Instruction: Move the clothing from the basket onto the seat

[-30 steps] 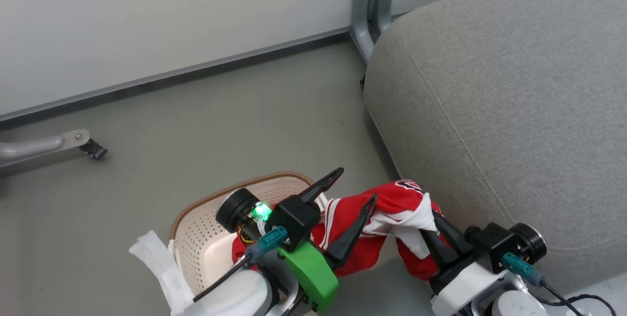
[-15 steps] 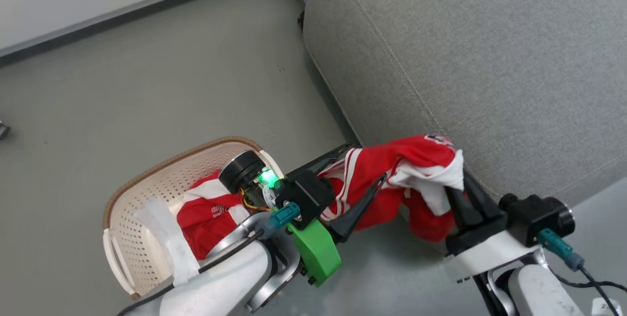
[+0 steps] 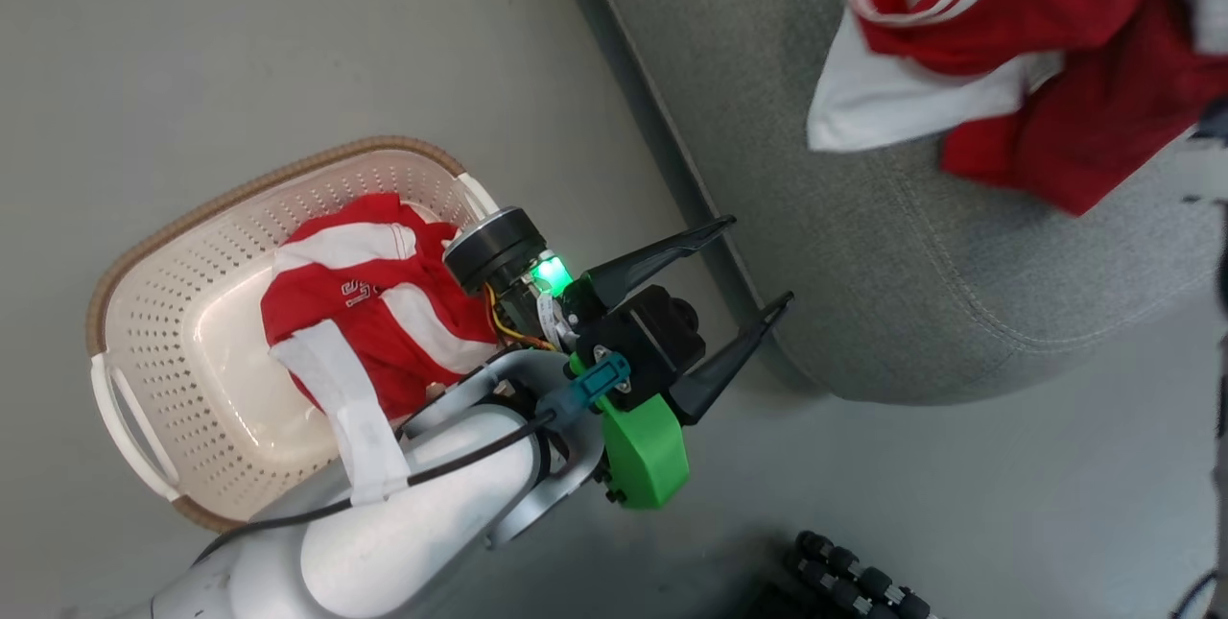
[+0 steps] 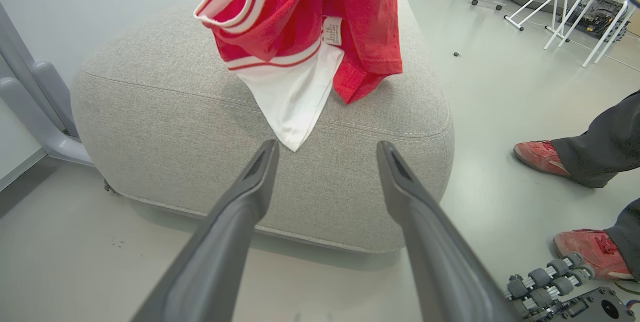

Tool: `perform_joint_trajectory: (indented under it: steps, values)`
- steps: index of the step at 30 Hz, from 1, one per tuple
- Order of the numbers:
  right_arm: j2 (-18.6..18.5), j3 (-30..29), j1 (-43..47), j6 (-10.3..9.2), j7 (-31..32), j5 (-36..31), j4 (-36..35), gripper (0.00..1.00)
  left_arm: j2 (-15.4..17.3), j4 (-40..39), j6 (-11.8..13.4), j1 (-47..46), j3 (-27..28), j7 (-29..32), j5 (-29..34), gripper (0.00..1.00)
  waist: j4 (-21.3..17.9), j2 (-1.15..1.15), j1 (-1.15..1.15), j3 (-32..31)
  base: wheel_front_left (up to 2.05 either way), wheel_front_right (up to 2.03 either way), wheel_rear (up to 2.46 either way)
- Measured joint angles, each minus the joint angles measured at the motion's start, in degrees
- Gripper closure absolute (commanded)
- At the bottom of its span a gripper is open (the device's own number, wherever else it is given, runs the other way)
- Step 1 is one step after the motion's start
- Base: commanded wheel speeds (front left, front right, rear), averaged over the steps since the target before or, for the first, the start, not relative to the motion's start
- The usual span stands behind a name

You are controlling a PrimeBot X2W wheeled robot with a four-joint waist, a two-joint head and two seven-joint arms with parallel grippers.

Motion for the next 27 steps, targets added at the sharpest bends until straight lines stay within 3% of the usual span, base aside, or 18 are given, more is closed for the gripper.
perform_joint_trajectory:
  steps: [8,11,15,17,18,19,27]
  values:
    - [-13.72,-8.56,-14.75,0.01,-0.01,-2.74,8.47,1.00,-0.42,-0.29,-1.13,-3.04,-1.34,0.18,1.24,0.00,3.54,0.00,0.01,8.20,0.00,0.00,0.00]
    - [-15.16,-11.03,-16.88,0.00,-0.04,-4.93,13.51,1.00,-1.21,0.35,-1.43,-3.92,-1.69,-0.74,1.96,0.00,5.80,0.00,0.01,10.02,0.00,0.00,0.00]
    - [-13.17,-10.99,-16.30,0.01,-0.05,-6.70,21.98,1.00,-2.76,1.82,-1.47,-4.17,-1.86,-2.34,1.96,0.00,9.02,0.00,0.01,11.66,0.00,0.00,0.00]
    - [-11.90,-11.01,-15.44,0.01,-0.05,-7.95,24.42,0.82,-3.28,2.45,-1.46,-4.21,-1.91,-2.89,1.92,0.00,10.37,0.00,0.01,12.17,0.00,0.00,0.00]
    - [-11.18,-11.27,-14.89,0.01,-0.07,-8.70,25.25,0.51,-3.47,2.78,-1.37,-4.21,-1.89,-3.13,1.88,0.00,11.02,0.00,0.01,12.38,0.00,0.00,0.00]
    - [-10.09,-12.32,-14.39,0.01,-0.07,-9.56,25.63,0.00,-3.63,3.21,-1.07,-4.20,-1.79,-3.34,1.74,0.00,11.62,0.00,0.01,12.51,0.00,0.00,0.00]
    - [-1.19,-13.78,-4.60,0.00,-0.07,-13.40,21.29,0.00,-4.49,10.54,2.00,-1.43,0.32,-9.90,-0.01,0.00,13.50,0.00,0.01,9.65,0.00,0.00,0.00]
